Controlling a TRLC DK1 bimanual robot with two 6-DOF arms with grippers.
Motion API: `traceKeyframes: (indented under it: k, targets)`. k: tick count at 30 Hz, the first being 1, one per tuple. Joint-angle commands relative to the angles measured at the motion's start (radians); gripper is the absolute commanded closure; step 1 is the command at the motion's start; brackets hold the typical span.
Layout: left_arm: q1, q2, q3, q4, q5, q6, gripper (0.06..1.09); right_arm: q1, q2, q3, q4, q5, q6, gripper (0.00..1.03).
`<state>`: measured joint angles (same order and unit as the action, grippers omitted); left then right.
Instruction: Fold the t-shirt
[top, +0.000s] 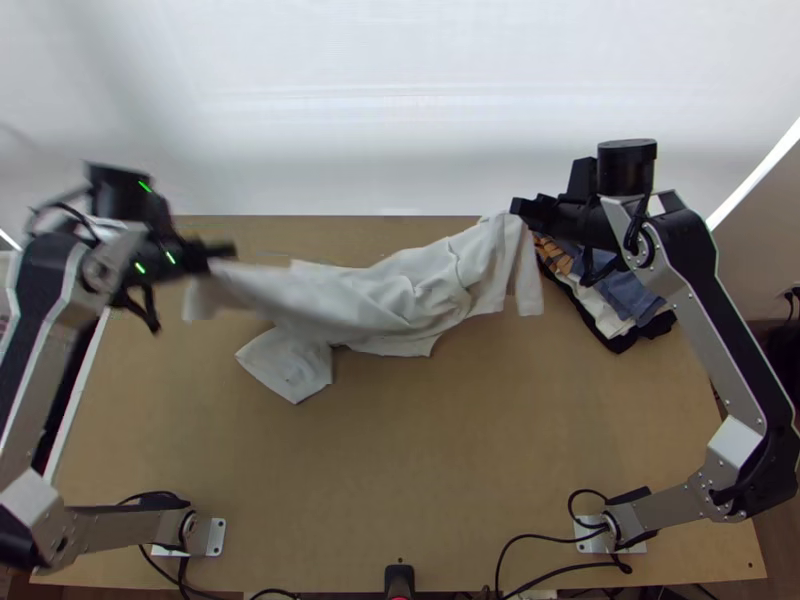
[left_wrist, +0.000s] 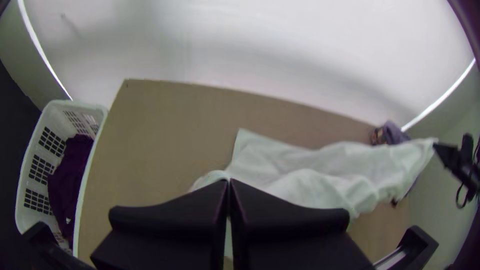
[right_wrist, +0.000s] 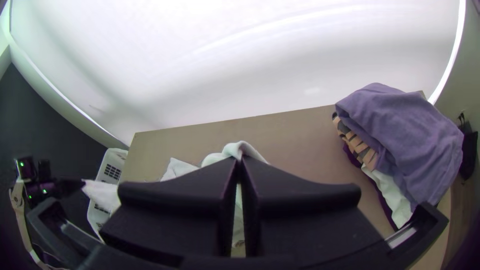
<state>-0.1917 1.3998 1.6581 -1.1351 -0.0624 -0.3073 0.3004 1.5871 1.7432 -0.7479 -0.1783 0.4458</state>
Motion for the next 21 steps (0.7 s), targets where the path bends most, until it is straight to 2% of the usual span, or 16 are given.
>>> traceKeyframes:
  k: [1, 9, 12, 13, 14, 16, 17, 21]
  targets:
    - [-0.100, -0.070, -0.192, -0.074, 0.039, 0.042, 1.05, -0.017, -0.022, -0.011, 0.002, 0.010, 0.025, 1.00]
    - [-0.327, -0.107, -0.314, -0.120, 0.105, 0.011, 1.05, -0.010, 0.008, -0.011, 0.002, 0.010, 0.030, 1.00]
    - [-0.365, -0.099, -0.331, -0.114, 0.176, 0.005, 1.05, -0.006, 0.016, -0.011, 0.002, 0.010, 0.031, 1.00]
    - [-0.371, -0.091, -0.328, -0.107, 0.184, 0.005, 1.01, -0.004, 0.017, -0.011, 0.002, 0.010, 0.031, 1.00]
    - [-0.374, -0.082, -0.320, -0.100, 0.187, 0.004, 0.81, -0.004, 0.017, -0.011, 0.002, 0.010, 0.030, 1.00]
    - [-0.370, -0.059, -0.296, -0.092, 0.190, 0.002, 0.07, -0.004, 0.017, -0.011, 0.002, 0.010, 0.031, 1.00]
    - [-0.365, -0.056, -0.288, -0.095, 0.190, 0.005, 0.10, -0.004, 0.017, -0.011, 0.002, 0.010, 0.030, 1.00]
    - [-0.347, -0.065, -0.254, -0.095, 0.187, 0.023, 0.10, -0.004, 0.019, -0.013, 0.002, 0.010, 0.030, 1.00]
